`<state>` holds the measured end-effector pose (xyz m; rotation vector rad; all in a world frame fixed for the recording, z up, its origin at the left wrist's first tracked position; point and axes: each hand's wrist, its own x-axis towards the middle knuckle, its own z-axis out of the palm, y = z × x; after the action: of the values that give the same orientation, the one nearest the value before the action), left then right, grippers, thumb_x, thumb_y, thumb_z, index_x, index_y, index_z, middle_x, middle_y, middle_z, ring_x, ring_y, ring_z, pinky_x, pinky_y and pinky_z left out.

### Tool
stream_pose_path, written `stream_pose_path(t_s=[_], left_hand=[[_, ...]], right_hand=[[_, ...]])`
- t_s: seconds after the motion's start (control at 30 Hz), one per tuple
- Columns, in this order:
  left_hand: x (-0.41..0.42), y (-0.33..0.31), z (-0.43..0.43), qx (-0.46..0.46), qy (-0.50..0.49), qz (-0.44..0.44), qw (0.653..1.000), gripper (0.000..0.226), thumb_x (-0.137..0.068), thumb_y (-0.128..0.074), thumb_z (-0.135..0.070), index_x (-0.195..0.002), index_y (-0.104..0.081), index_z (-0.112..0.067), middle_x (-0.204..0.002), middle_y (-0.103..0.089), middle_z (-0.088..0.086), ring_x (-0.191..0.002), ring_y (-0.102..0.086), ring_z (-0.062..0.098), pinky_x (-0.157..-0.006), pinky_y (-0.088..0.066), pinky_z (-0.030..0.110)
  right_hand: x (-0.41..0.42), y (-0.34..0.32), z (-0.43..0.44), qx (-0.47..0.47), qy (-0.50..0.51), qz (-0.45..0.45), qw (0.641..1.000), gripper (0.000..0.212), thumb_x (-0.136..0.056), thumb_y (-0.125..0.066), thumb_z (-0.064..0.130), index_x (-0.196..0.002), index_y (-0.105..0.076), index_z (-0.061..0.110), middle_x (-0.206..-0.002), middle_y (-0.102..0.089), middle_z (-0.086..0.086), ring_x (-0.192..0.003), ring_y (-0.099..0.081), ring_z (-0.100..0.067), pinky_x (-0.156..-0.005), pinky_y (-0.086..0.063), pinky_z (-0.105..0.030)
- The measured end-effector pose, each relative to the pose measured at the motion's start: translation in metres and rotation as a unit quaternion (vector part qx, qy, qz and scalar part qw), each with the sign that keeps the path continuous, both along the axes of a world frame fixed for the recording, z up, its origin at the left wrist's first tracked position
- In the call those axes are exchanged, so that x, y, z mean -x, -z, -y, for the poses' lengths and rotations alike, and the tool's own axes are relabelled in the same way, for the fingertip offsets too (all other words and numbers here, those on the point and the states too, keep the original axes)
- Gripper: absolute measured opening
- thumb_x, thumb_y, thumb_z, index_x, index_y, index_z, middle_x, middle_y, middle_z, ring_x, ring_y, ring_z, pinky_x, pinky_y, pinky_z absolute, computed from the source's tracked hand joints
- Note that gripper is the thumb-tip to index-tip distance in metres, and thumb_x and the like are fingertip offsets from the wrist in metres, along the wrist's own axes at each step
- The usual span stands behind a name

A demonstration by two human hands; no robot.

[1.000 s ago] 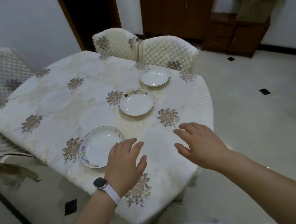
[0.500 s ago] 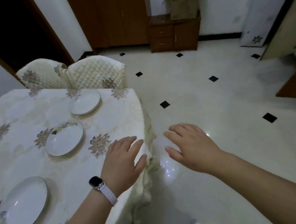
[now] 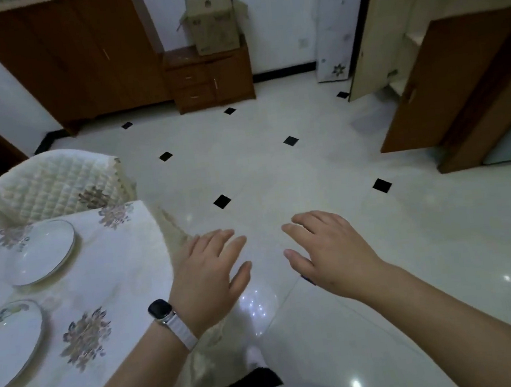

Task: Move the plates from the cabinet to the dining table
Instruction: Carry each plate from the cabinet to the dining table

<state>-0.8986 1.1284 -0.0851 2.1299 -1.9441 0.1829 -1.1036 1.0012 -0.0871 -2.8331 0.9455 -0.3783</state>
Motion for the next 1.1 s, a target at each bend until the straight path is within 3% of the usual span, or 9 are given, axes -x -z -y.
stream_pose_path(t_s=[0.23, 0.67, 1.1], left_hand=[[-0.047, 0.021, 0.085, 0.019, 0.056, -0.02, 0.998, 0.043, -0.088, -0.05, -0.042, -0.118, -0.067, -0.017, -0.118, -0.066, 0.006, -0.108, -0.06, 0.03, -0.096, -0.045, 0.049], [-0.187, 0.022, 0.254, 0.038, 0.151, -0.032, 0.987, 0.041, -0.087, -0.05, -0.043, -0.118, -0.066, -0.02, -0.119, -0.066, 0.004, -0.111, -0.059, 0.027, -0.1, -0.039, 0.047], [-0.187, 0.036, 0.362, -0.01, 0.201, -0.071, 0.977, 0.042, -0.087, -0.048, -0.043, -0.12, -0.065, -0.022, -0.12, -0.065, 0.004, -0.112, -0.059, 0.026, -0.102, -0.04, 0.047]], right_hand=[[-0.023, 0.005, 0.058, 0.002, 0.079, -0.027, 0.997, 0.049, -0.09, -0.039, 0.048, -0.117, -0.067, 0.017, -0.116, -0.067, -0.004, -0.108, -0.062, -0.027, -0.093, -0.048, -0.04], [-0.139, -0.019, 0.176, -0.004, 0.193, -0.097, 0.976, 0.05, -0.091, -0.037, 0.05, -0.122, -0.063, 0.02, -0.125, -0.063, -0.004, -0.116, -0.057, -0.027, -0.097, -0.043, -0.04], [-0.142, -0.007, 0.253, -0.047, 0.256, -0.078, 0.962, 0.053, -0.091, -0.035, 0.051, -0.126, -0.061, 0.019, -0.128, -0.061, -0.004, -0.119, -0.055, -0.026, -0.098, -0.042, -0.042]])
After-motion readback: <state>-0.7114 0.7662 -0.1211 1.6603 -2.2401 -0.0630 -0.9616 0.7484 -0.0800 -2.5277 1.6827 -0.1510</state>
